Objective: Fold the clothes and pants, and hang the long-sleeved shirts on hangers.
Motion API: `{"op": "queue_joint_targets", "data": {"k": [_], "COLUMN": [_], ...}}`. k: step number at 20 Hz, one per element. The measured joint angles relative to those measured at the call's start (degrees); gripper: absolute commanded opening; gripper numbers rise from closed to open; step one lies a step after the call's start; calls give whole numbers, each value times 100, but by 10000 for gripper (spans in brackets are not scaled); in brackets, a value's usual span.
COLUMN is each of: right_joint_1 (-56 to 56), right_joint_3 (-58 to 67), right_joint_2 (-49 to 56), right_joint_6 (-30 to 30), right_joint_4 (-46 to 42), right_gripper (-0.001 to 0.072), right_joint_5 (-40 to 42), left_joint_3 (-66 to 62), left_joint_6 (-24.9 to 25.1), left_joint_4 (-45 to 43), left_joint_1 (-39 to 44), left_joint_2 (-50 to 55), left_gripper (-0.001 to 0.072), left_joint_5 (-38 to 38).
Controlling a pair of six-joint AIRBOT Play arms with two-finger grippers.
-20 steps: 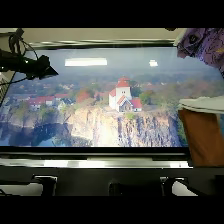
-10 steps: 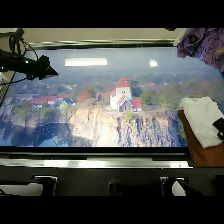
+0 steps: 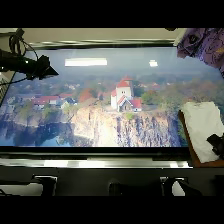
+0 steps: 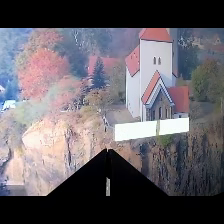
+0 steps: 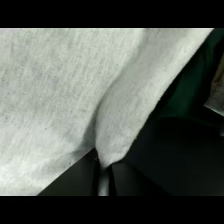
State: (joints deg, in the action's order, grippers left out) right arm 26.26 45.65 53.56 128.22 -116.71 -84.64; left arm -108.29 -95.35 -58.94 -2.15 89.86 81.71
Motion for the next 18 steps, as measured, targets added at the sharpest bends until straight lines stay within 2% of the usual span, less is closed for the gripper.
{"op": "queue_joint_targets", "data": {"k": [5,6,7,8,9,10,12,13,14,15,16,17,18], "right_joint_1": [0,0,0,0,0,0,0,0,-2,-2,-4,-13,-50], "right_joint_3": [-79,-87,-94,-98,-103,-105,-87,-50,22,120,240,382,522], "right_joint_2": [7,22,35,44,50,57,61,61,61,61,61,63,63], "right_joint_6": [42,44,48,63,61,59,-7,-50,-138,-245,-407,-654,-975], "right_joint_4": [-190,-208,-227,-260,-306,-339,-455,-472,-455,-356,-127,267,730], "right_gripper": [35,65,202,389,425,425,417,373,275,143,63,33,33], "right_joint_5": [50,50,39,-9,-59,-74,-114,-103,-50,68,275,542,861], "left_joint_3": [0,0,0,0,0,0,0,0,0,0,0,0,0], "left_joint_6": [0,0,0,0,0,0,0,0,0,0,0,0,9], "left_joint_4": [0,0,2,0,0,0,0,0,0,0,0,-2,-17], "left_joint_1": [2,2,2,2,2,2,2,2,2,2,2,2,2], "left_joint_2": [0,0,0,0,0,0,0,0,0,0,0,0,-2], "left_gripper": [20,20,20,20,20,20,19,20,19,19,19,19,18], "left_joint_5": [0,0,-2,-2,-2,-2,-2,-2,-2,-2,-2,-2,-2]}}
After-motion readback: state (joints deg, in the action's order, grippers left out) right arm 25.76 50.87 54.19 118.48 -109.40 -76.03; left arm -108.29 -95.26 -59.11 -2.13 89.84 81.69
